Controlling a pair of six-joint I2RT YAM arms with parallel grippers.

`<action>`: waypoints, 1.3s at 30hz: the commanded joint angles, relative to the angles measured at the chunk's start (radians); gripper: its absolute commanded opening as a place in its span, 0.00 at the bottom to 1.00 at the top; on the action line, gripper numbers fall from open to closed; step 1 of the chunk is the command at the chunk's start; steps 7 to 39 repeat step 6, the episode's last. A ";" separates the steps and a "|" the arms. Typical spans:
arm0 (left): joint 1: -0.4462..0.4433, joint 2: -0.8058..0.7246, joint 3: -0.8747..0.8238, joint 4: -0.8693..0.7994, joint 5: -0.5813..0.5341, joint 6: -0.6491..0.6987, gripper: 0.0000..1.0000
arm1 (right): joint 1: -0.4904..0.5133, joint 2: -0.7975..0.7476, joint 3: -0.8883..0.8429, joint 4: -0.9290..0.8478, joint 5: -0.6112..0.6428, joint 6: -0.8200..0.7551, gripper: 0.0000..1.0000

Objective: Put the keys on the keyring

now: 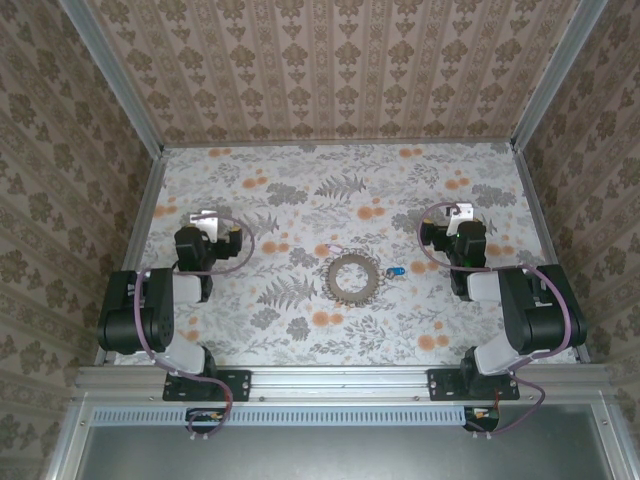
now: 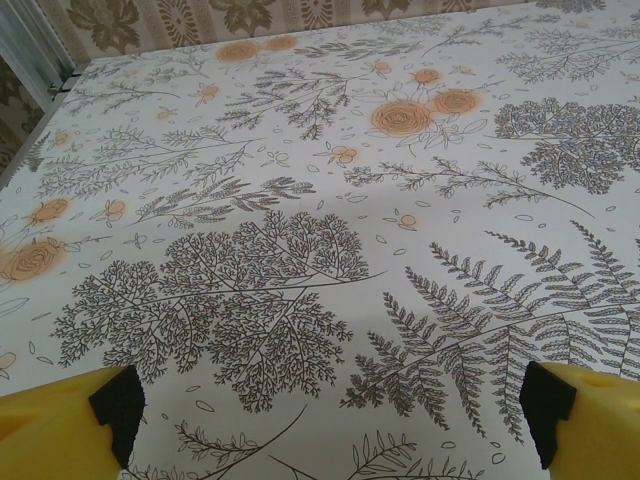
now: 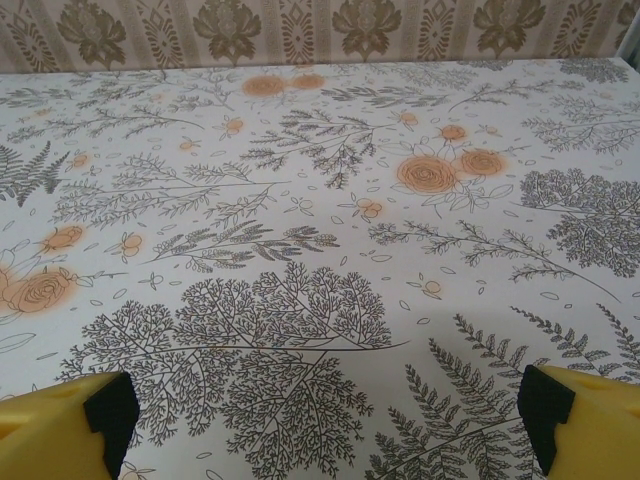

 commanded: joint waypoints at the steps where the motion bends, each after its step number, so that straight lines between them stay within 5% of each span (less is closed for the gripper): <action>1: 0.005 -0.006 0.016 0.014 0.006 -0.016 1.00 | 0.001 0.000 0.014 -0.010 -0.022 -0.004 1.00; 39: 0.005 -0.005 0.016 0.014 0.006 -0.017 1.00 | 0.004 -0.002 0.008 0.004 -0.018 -0.006 1.00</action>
